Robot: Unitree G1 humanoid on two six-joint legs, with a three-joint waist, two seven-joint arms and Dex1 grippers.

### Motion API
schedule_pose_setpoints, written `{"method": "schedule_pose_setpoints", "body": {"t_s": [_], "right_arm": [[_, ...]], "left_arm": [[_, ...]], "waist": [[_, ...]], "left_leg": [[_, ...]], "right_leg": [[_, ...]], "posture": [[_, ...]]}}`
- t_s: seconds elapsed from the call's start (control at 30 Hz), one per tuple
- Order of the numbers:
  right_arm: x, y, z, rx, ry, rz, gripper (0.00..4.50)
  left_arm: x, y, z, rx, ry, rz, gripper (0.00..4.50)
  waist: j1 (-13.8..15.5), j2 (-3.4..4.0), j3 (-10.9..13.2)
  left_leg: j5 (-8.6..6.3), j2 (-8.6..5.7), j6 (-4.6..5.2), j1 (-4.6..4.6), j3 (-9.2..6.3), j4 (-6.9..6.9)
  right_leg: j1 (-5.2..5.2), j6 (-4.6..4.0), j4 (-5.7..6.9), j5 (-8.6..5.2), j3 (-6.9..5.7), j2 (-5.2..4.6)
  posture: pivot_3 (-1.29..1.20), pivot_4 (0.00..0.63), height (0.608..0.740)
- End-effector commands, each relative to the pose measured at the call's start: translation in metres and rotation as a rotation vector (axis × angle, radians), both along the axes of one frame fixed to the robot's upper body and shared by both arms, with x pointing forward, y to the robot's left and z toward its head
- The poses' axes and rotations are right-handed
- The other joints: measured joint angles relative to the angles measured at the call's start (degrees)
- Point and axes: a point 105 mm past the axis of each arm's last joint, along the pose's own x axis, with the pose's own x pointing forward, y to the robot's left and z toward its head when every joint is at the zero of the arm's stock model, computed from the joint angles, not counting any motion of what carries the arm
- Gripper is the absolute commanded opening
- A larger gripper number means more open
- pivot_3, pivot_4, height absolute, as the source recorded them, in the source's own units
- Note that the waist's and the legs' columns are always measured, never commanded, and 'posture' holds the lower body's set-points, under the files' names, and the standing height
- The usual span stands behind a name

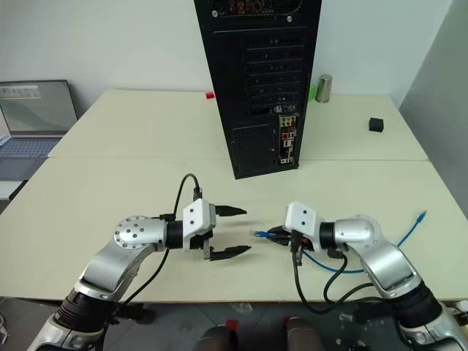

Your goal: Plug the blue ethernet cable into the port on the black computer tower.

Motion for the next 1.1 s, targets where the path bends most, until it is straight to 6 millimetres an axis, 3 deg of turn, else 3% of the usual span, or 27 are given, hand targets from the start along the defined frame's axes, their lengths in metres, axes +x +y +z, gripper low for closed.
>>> {"method": "schedule_pose_setpoints", "body": {"t_s": [0.03,0.2,0.3,0.9,1.1], "right_arm": [[-0.005,0.008,0.004,-0.014,0.001,0.079,0.05],[-0.005,0.010,0.004,-0.025,-0.007,0.102,0.05],[-0.006,0.011,0.004,-0.028,-0.009,0.108,0.05],[-0.007,0.014,0.004,-0.032,-0.010,0.126,0.04],[-0.006,0.015,0.005,-0.026,-0.016,0.122,0.04]], "left_arm": [[-0.005,0.000,-0.002,0.041,-0.013,-0.066,4.50],[-0.003,-0.001,-0.002,0.033,-0.013,-0.064,4.50],[-0.002,-0.002,-0.001,0.021,-0.018,-0.063,4.05],[-0.007,-0.004,-0.006,0.040,-0.001,-0.083,0.33],[-0.006,-0.003,-0.009,0.048,-0.011,-0.071,0.28]], "waist": [[0.0,0.00,0.0],[0.0,0.00,0.0],[0.0,0.00,0.0],[0.0,0.00,0.0],[0.0,0.00,0.0]], "left_leg": [[0.00,0.00,0.00,-0.02,-0.02,0.00],[0.00,0.01,0.00,-0.08,-0.07,0.04],[0.00,0.00,0.00,-0.08,-0.09,0.04],[0.00,0.00,0.00,-0.08,-0.14,0.04],[0.00,0.00,0.00,-0.08,-0.15,0.04]], "right_leg": [[-0.01,-0.01,-0.01,0.00,-0.01,-0.02],[-0.02,-0.01,0.00,0.00,-0.04,-0.07],[-0.03,-0.01,0.00,0.00,-0.07,-0.07],[-0.03,-0.01,0.02,0.00,-0.07,-0.07],[-0.03,-0.01,0.02,0.00,-0.08,-0.07]], "posture": [[0.00,0.150,0.740],[0.00,0.150,0.740],[0.00,0.150,0.740],[0.00,0.150,0.740],[0.00,0.150,0.740]]}}
